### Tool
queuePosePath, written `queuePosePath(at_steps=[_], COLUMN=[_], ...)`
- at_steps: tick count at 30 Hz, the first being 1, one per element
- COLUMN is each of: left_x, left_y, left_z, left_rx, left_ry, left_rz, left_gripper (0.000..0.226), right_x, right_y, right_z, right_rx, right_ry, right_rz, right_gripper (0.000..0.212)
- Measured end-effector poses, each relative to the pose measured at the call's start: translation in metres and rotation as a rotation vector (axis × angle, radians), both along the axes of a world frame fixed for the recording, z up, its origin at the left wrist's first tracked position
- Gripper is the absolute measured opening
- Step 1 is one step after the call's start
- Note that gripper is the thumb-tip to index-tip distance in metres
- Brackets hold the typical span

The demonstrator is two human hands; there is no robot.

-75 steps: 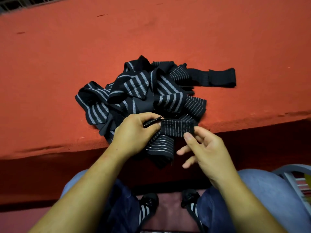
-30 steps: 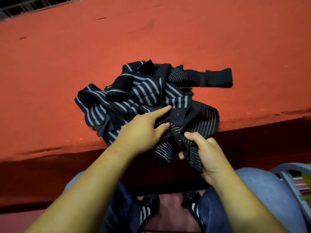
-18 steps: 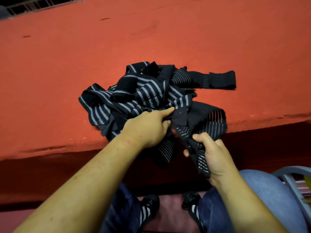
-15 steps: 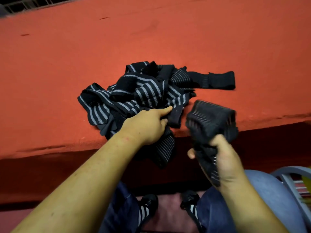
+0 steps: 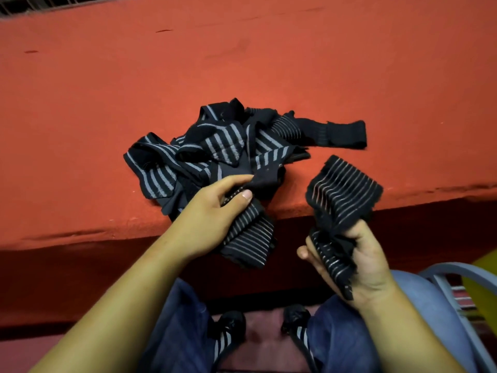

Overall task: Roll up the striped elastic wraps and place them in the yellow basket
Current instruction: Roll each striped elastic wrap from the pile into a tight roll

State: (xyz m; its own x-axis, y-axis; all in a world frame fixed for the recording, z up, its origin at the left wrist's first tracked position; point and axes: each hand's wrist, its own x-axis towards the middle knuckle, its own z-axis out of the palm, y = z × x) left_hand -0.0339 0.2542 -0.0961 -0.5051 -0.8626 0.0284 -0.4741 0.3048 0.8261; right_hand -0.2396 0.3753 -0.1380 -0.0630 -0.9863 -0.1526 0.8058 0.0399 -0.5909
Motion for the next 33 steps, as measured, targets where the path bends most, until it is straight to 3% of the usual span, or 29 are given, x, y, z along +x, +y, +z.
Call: queuePosePath(at_steps=[3,6,10,14,18,26,31,33], left_x=[0.004,0.000,-0.009,-0.019,-0.020,0.007,0.039,0.046], left_y=[0.010,0.008,0.011,0.012,0.006,0.013,0.030,0.036], left_z=[-0.005,-0.005,-0.007,-0.005,-0.005,-0.017,-0.037,-0.048], left_rx=[-0.091,-0.153,-0.166,-0.175,-0.116,-0.005,0.087,0.109], left_ry=[-0.027,-0.116,-0.249,-0.332,-0.310,-0.315,-0.074,0.001], left_rz=[-0.007,-0.086,-0.175,-0.215,-0.214,-0.152,0.013,0.045], left_gripper=[0.034,0.045,0.064,0.072,0.072,0.065,0.023,0.019], right_x=[0.000,0.005,0.013,0.018,0.022,0.018,0.009,0.006], right_y=[-0.005,-0.007,-0.013,-0.026,-0.045,-0.067,-0.042,-0.028], right_z=[-0.014,-0.016,-0.015,-0.014,-0.011,0.009,0.013,0.010], right_rx=[0.052,0.149,0.146,0.135,0.147,0.174,0.139,0.128], right_ry=[0.030,0.098,-0.013,-0.022,0.004,0.039,0.025,0.031], right_rz=[-0.020,0.034,0.060,0.042,-0.055,-0.072,0.003,-0.002], right_gripper=[0.054,0.064,0.091,0.070,0.022,0.024,0.029,0.030])
